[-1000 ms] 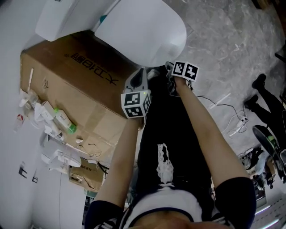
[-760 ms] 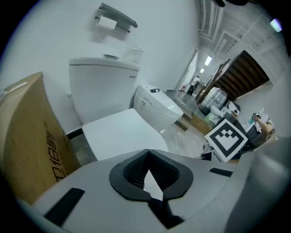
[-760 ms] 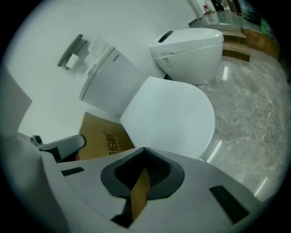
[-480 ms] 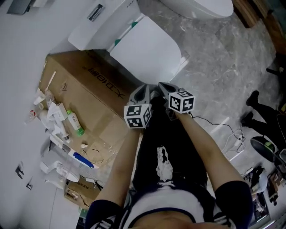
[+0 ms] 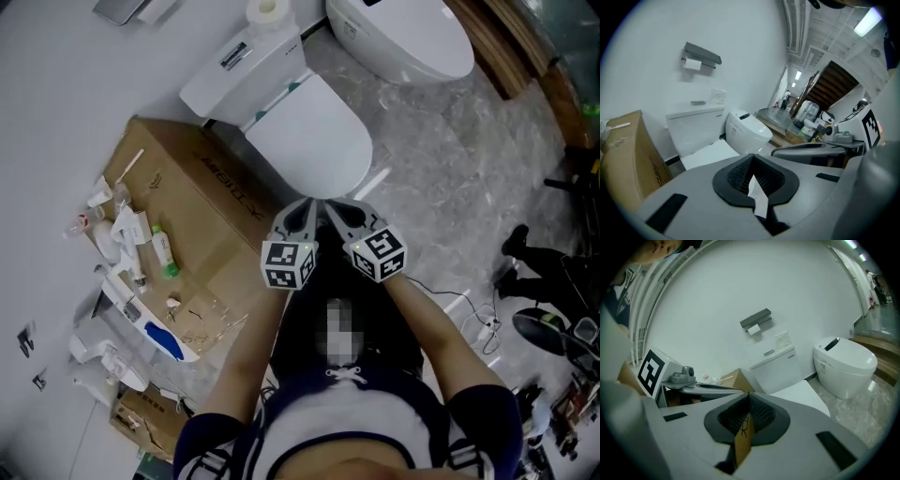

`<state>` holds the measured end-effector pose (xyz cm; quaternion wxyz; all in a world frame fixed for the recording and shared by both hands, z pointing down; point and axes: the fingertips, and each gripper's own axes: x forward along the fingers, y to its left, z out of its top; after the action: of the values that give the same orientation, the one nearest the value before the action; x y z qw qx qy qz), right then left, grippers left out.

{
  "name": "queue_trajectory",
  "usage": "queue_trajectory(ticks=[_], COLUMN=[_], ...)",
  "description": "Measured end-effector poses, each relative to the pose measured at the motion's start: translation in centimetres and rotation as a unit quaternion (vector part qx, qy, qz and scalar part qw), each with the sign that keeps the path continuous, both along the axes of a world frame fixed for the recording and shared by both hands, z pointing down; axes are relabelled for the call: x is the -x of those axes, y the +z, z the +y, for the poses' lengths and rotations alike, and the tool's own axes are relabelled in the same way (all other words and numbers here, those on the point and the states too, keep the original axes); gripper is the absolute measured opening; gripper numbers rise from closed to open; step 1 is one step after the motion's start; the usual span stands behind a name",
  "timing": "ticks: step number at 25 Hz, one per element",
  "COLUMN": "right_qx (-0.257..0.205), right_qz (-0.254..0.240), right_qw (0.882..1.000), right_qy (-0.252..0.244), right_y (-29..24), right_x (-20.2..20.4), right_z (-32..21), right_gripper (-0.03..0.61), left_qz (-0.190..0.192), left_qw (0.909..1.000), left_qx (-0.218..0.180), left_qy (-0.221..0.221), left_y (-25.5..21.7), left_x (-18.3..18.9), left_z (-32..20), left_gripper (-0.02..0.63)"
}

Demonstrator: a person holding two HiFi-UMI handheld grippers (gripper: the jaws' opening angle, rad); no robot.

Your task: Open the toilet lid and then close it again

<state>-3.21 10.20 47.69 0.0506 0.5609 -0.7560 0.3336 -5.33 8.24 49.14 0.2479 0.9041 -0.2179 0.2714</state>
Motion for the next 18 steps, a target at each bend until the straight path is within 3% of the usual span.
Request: queue_trajectory(ticks=[7, 12, 15, 18], right_qx=[-0.019, -0.033, -0.048, -0.059], right_qz=[0.01, -0.003, -0.001, -0.002], right_qw=[1.0, 0.999, 0.998, 0.997], right_qy=[-0.019, -0.033, -0.043, -0.057], right_y=[-3.9, -6.0, -7.2, -8.4], right_x=[0.1, 0.3, 0.7, 1.3], right_z=[0.8, 1.4, 1.6, 1.5], right_gripper=[0.008, 0.008, 0.008, 0.008], left_qz=[0.016, 0.076, 0.063, 0.074], left_qw=[0.9991, 0.9956, 0.995, 0.9943], left_qx=[-0.037, -0.043, -0.072, -0.074], left_qy=[0.011, 0.034, 0.027, 0.022], left_y=[-4.4, -8.9, -10.2, -11.6], left_x=[0.1, -0.2, 0.3, 0.9], left_z=[0.8, 1.7, 1.6, 1.8], left_gripper=[0.005, 0.005, 0.005, 0.005])
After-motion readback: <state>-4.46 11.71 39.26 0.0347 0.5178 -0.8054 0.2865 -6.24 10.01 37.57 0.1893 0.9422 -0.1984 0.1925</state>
